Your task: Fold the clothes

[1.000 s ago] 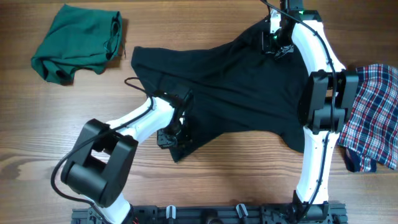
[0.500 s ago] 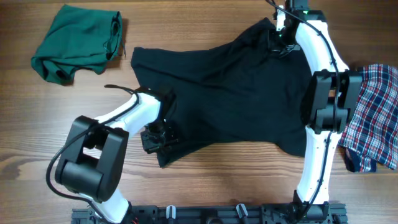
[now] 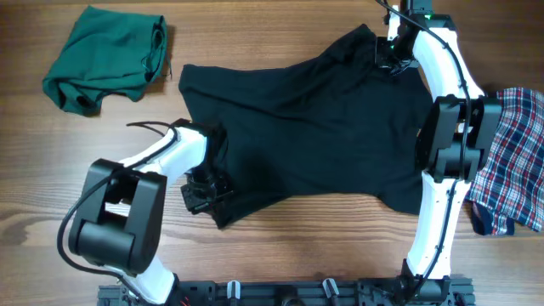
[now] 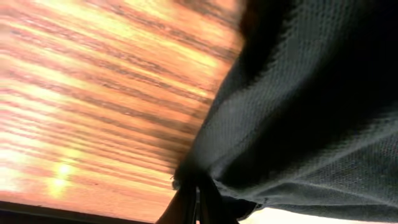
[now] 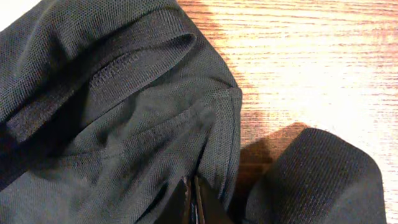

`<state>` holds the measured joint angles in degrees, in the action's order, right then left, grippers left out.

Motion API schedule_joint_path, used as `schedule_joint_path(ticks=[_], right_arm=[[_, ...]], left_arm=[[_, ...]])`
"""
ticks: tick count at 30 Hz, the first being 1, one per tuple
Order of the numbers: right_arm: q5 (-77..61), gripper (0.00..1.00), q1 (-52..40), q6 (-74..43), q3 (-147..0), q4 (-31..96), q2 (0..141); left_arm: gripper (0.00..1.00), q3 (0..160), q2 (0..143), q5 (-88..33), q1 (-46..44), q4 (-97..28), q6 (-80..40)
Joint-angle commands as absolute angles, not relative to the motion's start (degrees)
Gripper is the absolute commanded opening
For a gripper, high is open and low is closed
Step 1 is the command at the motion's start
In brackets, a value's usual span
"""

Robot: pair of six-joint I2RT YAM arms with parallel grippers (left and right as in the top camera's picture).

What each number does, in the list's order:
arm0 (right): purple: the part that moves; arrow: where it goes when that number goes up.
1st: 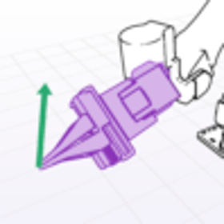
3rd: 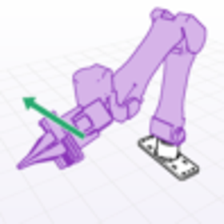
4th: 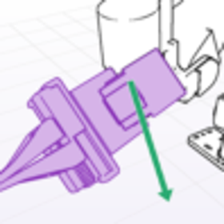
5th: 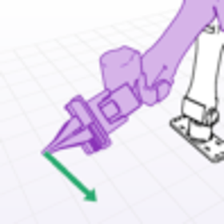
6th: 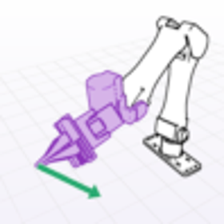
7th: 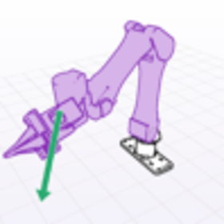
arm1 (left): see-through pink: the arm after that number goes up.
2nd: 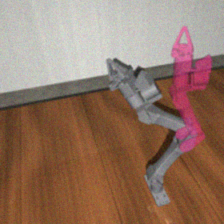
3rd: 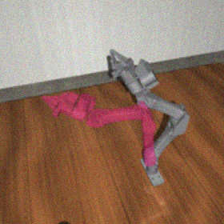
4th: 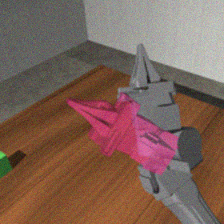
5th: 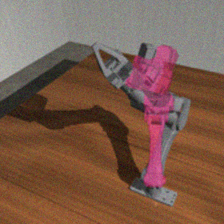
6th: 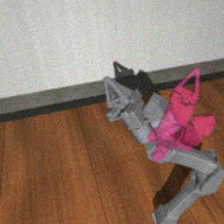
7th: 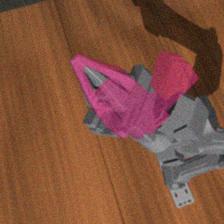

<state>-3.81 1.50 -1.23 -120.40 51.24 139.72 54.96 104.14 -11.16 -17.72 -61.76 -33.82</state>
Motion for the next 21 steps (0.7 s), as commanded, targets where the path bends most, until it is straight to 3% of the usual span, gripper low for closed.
schedule_joint_path(ticks=[1,8,21], right_arm=[[-3.86,0.04,1.37,-1.65,-120.29,50.96,141.25],[-5.72,0.04,1.19,-1.74,-120.29,50.81,141.25],[-8.14,0.04,0.82,-1.83,-120.29,51.86,141.25]], left_arm=[[0.04,58.3,97.41,-5.89,-17.41,-63.26,-35.27],[0.04,59.48,85.38,-7.81,-18.24,-59.09,-34.54],[0.04,59.16,101.36,-11.09,-23.05,-50.15,-27.35]])
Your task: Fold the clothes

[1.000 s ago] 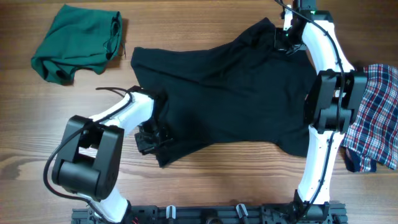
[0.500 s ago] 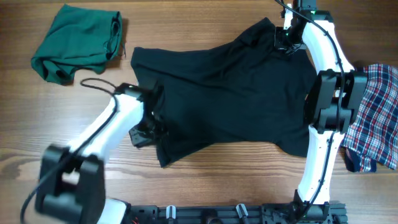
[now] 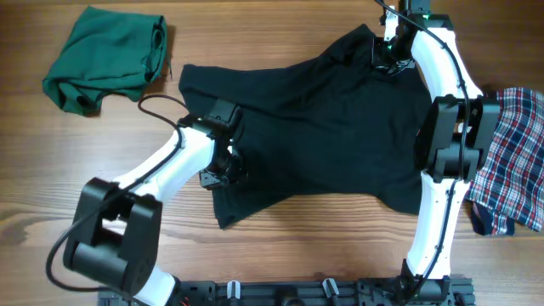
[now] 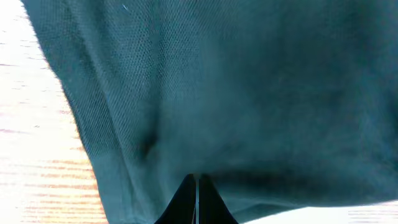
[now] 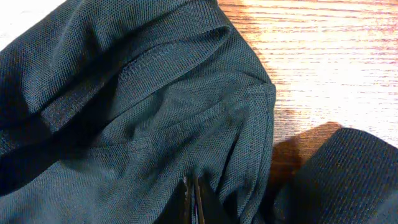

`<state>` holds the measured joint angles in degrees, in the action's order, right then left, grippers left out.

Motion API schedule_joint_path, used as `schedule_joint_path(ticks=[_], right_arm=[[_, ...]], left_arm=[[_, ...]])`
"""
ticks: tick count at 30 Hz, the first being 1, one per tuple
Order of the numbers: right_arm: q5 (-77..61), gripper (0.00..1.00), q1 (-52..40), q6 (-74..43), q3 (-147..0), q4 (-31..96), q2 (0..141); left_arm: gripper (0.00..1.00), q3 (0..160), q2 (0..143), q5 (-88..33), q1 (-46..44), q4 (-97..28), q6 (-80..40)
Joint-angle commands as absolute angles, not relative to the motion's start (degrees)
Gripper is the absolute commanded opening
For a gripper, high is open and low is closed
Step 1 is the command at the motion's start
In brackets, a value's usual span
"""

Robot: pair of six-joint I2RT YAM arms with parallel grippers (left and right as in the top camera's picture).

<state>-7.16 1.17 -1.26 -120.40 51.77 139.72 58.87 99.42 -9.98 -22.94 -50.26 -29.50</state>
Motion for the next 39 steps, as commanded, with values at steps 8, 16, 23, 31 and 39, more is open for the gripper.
schedule_joint_path(ticks=[8,16,23,31,39], right_arm=[[-8.14,0.04,0.82,-1.83,-120.29,51.88,141.25],[-8.16,0.05,0.82,-1.89,-120.29,51.7,141.25],[-8.19,0.04,0.69,-1.91,-120.29,51.62,141.25],[-8.21,0.05,0.6,-1.93,-120.29,51.2,141.25],[-8.19,0.09,0.62,-1.91,-120.29,50.98,141.25]], left_arm=[[0.04,59.13,105.58,-11.09,-23.05,-52.18,-27.44],[0.04,55.31,105.78,-10.9,-23.03,-53.3,-29.12],[0.04,47.2,105.78,-15.64,-23.03,-48.21,-32.03],[0.04,47.18,105.78,-18.2,-23.05,-56.55,-36.64],[0.04,47.07,105.78,-14.48,-23.03,-60.84,-41.01]])
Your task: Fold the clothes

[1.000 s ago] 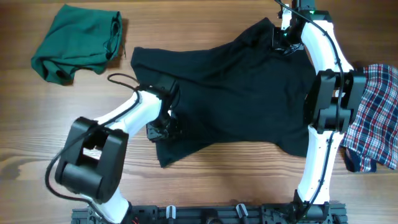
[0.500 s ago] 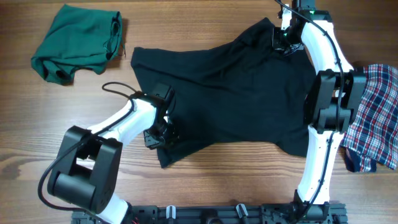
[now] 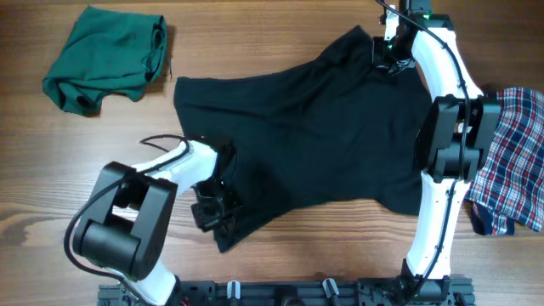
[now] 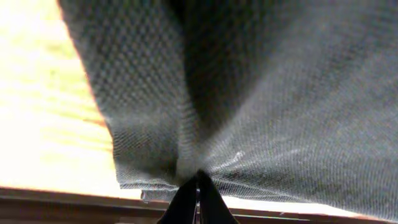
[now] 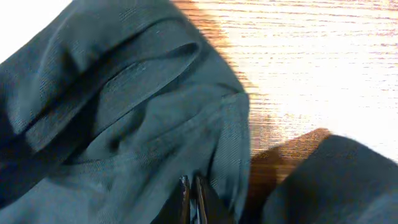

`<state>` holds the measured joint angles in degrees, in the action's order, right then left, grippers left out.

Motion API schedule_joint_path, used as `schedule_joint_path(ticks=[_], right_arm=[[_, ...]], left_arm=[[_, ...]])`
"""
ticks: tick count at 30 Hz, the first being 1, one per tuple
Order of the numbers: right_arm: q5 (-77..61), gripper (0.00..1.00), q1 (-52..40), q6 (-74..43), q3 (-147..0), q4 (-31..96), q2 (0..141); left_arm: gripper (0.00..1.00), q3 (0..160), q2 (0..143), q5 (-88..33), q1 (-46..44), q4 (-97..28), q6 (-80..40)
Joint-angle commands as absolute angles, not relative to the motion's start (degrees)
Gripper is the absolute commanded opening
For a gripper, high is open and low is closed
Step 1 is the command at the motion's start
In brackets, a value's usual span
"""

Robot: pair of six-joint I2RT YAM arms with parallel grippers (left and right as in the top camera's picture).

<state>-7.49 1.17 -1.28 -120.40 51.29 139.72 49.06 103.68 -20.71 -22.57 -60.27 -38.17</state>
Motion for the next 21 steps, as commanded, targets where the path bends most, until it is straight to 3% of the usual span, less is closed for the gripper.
schedule_joint_path(ticks=[1,3,6,8,10,11,13,17,21], right_arm=[[-8.19,0.11,0.6,-1.87,-120.29,51.03,141.25],[-8.45,0.17,0.58,-1.48,-120.29,50.98,141.25],[-10.5,0.44,0.45,-0.21,-120.81,51.11,141.21],[-14.13,0.48,0.32,1.67,-121.71,51.7,141.05],[-21.67,0.45,-0.36,6.09,-122.17,52.16,139.87],[-26.17,0.34,-0.93,9.13,-122.17,52.49,139.04],[-31.77,0.23,-2.48,12.97,-122.17,52.97,137.95],[-26.87,0.11,-9.06,15.0,-122.15,52.1,138.41],[-18.57,0.07,-14.13,14.9,-122.15,49.89,138.52]], left_arm=[[0.04,47.07,105.78,-14.46,-23.03,-61.19,-41.04],[0.04,47.07,105.78,-13.76,-23.03,-62.43,-41.06],[0.04,47.07,105.78,-12.84,-23.03,-63.22,-41.25],[0.04,47.07,105.78,-12.8,-23.03,-63.51,-41.25],[0.04,47.07,105.78,-12.78,-23.03,-63.48,-41.21],[0.04,47.09,105.78,-12.8,-23.03,-63.46,-41.23],[0.04,47.09,105.75,-12.8,-23.03,-63.42,-41.23],[0.04,47.09,105.75,-12.8,-23.03,-62.59,-41.21],[0.04,47.09,105.75,-12.8,-23.03,-62.35,-41.21]])
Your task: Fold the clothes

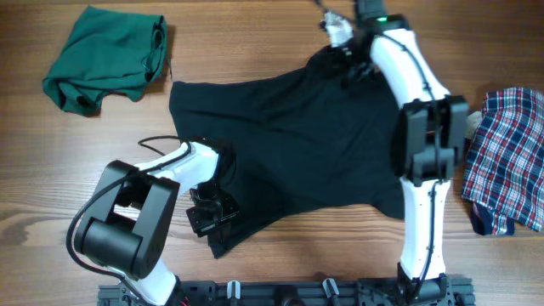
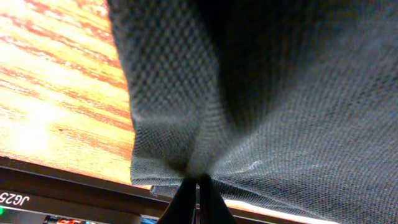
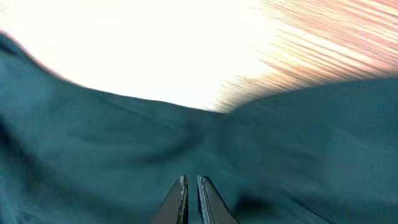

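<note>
A black shirt (image 1: 297, 144) lies spread across the middle of the table in the overhead view. My left gripper (image 1: 209, 218) is at its near-left corner, and in the left wrist view this gripper (image 2: 198, 182) is shut on a bunched fold of the black shirt (image 2: 267, 93) close to the table's front edge. My right gripper (image 1: 346, 56) is at the shirt's far edge. In the blurred right wrist view the right gripper (image 3: 191, 182) has its fingers pressed together in dark cloth (image 3: 124, 155).
A crumpled green garment (image 1: 106, 53) lies at the far left. A plaid garment (image 1: 510, 157) lies at the right edge, beside the right arm (image 1: 425, 136). A dark rail (image 1: 280, 293) runs along the table's front edge.
My right gripper has moved left along the far edge, and the shirt's top part has moved with it. The plaid garment shows more. My left gripper stays on the near-left corner.
My left gripper was shut on the shirt's near-left hem, then sat further in on the cloth, then was back at the near corner. The shirt's left edge has spread out leftward. My right gripper held the far edge at the right, and now holds it further left.
</note>
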`<state>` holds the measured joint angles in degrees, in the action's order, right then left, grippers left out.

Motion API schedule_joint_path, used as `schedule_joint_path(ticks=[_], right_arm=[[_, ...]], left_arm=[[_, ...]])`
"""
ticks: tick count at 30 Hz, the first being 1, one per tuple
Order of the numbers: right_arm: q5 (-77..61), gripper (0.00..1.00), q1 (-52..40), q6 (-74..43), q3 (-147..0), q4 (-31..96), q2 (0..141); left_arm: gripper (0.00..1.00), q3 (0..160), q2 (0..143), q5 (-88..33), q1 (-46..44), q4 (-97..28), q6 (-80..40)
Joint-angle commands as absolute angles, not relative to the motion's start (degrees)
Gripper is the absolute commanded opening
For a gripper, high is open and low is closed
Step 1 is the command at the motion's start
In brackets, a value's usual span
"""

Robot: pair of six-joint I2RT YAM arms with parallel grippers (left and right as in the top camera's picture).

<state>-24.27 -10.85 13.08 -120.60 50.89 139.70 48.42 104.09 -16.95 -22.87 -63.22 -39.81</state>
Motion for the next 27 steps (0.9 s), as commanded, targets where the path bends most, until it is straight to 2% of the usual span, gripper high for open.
schedule_joint_path(ticks=[1,16,27], right_arm=[[-17.45,0.07,-14.85,14.76,-122.15,49.91,138.54],[-2.15,0.11,-15.99,3.86,-121.27,50.63,143.11],[0.03,0.13,-13.04,-0.38,-121.27,39.64,149.23]], left_arm=[[0.04,47.09,105.75,-12.82,-23.05,-62.15,-41.21],[0.04,47.09,105.75,-13.02,-23.03,-61.98,-41.19],[0.04,47.09,105.75,-12.99,-23.03,-61.3,-40.93]])
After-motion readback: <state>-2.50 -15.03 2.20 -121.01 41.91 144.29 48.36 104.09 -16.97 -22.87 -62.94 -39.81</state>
